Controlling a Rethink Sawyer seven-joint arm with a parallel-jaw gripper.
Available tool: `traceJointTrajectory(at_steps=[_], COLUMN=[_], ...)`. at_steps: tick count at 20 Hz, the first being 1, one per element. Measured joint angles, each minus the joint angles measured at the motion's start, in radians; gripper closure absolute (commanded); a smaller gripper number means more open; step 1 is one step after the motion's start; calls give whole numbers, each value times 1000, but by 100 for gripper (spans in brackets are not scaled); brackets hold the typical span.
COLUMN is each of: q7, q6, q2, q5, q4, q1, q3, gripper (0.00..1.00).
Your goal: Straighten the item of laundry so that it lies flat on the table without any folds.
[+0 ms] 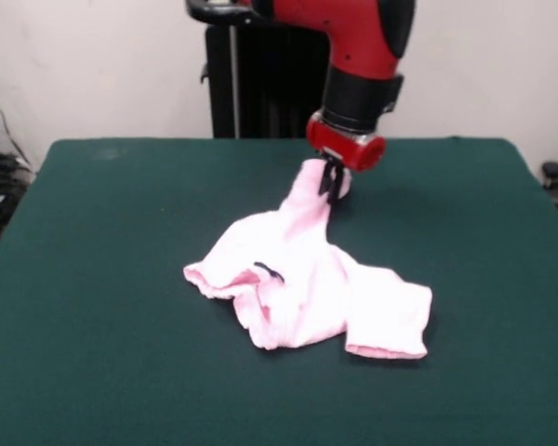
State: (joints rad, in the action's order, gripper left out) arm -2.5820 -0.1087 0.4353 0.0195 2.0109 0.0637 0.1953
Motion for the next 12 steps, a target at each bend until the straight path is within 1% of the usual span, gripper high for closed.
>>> traceJointTrajectory(at_steps=[4,8,12], q7=[0,0,0], q6=[0,0,0], q2=[23,20,3], q5=[-44,-87,-171], q4=[24,24,24], q1=[21,36,69], q3=[-36,-48,-48], gripper=[100,100,100])
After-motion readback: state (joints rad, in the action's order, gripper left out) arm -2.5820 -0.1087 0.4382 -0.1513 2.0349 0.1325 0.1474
